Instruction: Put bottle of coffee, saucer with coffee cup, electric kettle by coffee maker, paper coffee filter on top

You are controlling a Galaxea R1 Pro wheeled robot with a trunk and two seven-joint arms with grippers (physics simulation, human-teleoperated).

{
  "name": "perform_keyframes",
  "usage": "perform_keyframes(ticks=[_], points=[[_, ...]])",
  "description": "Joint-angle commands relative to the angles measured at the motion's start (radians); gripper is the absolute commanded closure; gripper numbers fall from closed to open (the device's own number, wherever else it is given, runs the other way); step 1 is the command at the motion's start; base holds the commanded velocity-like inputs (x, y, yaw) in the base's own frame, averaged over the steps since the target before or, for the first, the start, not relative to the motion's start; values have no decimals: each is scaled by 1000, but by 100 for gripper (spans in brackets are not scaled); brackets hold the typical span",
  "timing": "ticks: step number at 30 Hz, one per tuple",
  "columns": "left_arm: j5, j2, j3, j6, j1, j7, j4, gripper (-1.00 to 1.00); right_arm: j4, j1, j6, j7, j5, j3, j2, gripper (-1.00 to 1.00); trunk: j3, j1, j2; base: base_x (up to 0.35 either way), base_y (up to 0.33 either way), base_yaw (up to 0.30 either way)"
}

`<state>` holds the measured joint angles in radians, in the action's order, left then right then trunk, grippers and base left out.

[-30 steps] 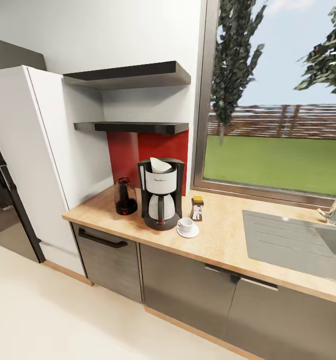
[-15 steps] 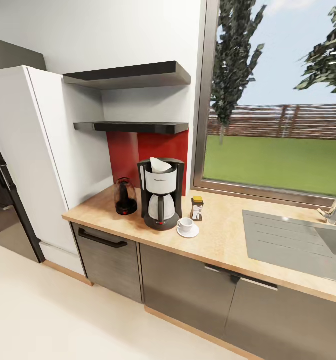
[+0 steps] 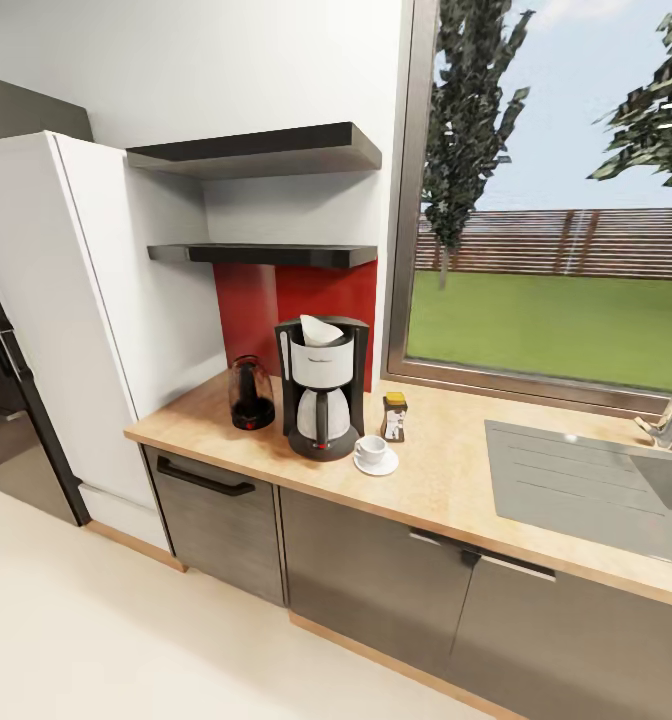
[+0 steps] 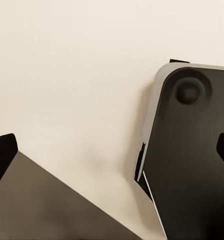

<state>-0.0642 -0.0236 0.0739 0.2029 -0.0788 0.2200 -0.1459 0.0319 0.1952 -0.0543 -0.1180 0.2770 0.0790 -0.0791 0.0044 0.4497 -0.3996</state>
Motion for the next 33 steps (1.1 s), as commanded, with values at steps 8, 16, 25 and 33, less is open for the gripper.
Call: perform_keyframes(ticks=[8, 16, 25, 33], points=[[-9, 5, 5, 3, -1, -2, -1, -100, -3, 0, -11, -5, 5, 10, 1, -100, 0, 0, 0, 0, 0, 0], [-8, 2, 5, 3, -1, -2, -1, -100, -5, -1, -22, -6, 5, 10, 2, -100, 0, 0, 0, 0, 0, 0], [-9, 8, 7, 3, -1, -2, -1, -100, -1, -1, -9, -6, 7, 9, 1, -100, 0, 0, 0, 0, 0, 0], [-9, 1, 6, 3, -1, -2, -1, -100, -3, -1, -2, -6, 5, 11, 27, -100, 0, 0, 0, 0, 0, 0]])
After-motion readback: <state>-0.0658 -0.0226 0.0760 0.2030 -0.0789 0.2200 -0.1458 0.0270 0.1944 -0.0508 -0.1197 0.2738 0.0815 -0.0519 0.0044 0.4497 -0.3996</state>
